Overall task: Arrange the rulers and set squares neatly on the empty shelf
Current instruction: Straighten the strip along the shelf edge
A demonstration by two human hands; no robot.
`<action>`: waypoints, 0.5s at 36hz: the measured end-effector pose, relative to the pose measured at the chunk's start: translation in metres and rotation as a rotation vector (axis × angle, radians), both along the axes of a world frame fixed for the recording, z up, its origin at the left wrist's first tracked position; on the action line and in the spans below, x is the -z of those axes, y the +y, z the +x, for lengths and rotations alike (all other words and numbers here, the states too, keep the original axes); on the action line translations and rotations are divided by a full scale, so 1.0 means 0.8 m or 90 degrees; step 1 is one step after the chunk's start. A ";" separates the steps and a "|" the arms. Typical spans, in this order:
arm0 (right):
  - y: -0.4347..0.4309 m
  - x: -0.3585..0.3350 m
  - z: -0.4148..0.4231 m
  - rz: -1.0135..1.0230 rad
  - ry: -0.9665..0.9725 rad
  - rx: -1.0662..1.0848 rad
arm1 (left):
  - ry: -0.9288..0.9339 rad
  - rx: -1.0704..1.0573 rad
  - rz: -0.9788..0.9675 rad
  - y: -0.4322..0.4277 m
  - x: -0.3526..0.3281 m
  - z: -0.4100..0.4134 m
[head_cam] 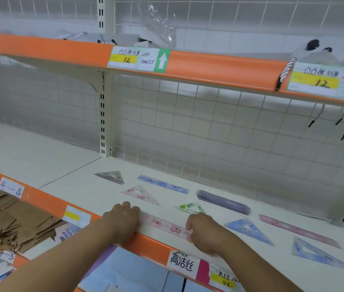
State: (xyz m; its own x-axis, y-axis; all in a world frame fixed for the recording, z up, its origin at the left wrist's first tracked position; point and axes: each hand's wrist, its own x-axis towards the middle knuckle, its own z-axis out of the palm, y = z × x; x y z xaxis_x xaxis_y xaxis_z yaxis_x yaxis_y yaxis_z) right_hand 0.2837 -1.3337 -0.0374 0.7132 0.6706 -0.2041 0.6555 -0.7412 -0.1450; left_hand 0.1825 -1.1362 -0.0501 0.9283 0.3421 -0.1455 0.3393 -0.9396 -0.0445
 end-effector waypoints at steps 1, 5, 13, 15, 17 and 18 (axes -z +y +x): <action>0.002 -0.001 0.001 -0.013 0.005 0.000 | 0.000 0.000 0.000 0.000 -0.001 0.000; 0.004 -0.002 0.003 -0.024 0.008 -0.004 | -0.002 0.003 0.000 -0.002 -0.001 -0.002; -0.006 0.003 0.001 0.058 -0.004 -0.039 | -0.006 0.004 -0.003 -0.005 -0.004 -0.002; -0.012 0.001 0.006 0.068 0.003 -0.035 | -0.009 0.009 -0.008 -0.005 -0.005 -0.001; -0.017 -0.002 0.010 0.076 0.003 -0.026 | -0.013 0.019 -0.002 -0.005 -0.005 -0.001; -0.020 -0.003 0.012 0.081 0.001 -0.017 | -0.015 0.023 0.002 -0.005 -0.005 0.000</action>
